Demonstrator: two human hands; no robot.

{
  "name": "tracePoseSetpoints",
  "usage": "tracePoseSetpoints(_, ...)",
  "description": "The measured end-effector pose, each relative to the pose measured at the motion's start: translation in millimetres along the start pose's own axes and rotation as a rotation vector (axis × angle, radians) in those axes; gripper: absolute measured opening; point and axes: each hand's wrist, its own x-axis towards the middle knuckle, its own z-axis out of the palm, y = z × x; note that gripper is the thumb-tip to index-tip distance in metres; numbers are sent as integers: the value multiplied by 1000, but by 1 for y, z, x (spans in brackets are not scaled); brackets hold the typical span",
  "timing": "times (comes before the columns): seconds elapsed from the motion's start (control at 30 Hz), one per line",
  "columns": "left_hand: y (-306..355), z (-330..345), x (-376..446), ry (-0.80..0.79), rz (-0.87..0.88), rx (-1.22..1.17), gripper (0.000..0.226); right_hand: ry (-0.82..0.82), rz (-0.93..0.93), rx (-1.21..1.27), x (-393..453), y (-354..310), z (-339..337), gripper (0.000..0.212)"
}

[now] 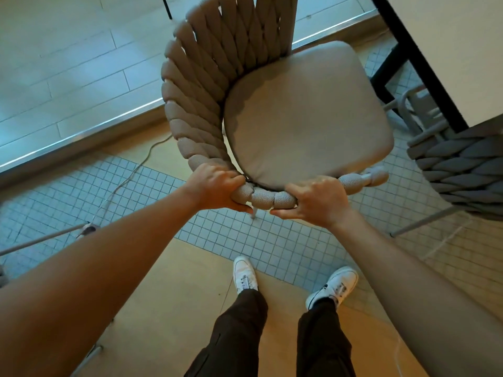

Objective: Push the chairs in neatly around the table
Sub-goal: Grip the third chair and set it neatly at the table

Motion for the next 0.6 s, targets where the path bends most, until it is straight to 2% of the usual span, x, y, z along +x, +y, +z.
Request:
tracePoseSetpoints(0.07,18,3,-3,117,-62,-60,81,64,102,36,-16,0,2,68)
tracePoseSetpoints(0.1,28,5,-3,206,-156,-96,77,120,196,57,-23,-4,4,62)
tracePoseSetpoints(0.17,47,5,5,380,-486,-181,65,202,463,94,-36,-16,9,48)
tracePoseSetpoints(0.2,54,4,11,440,-696,-251,62,232,616,129,-40,-24,10,50)
tracePoseSetpoints(0.27,61,-1,25,550,-1058,-466,68,312,929,274,-40,-41,11,79)
tracePoseSetpoints(0.3,59,-3,30,616,-1186,-587,72,373,1067,373,-37,-51,10,93)
tracePoseSetpoints(0.37,49,-7,38,742,-1385,-788,79,504,1303,609,-23,-67,7,107)
tracePoseSetpoints(0.43,37,-5,43,812,-1549,-937,80,608,1464,920,-2,-82,5,111)
tracePoseSetpoints(0.5,31,-2,44,825,-1645,-1041,75,665,1544,1139,20,-95,3,114)
tracePoseSetpoints(0.6,28,2,44,802,-1658,-1032,66,742,1602,1166,42,-102,5,114)
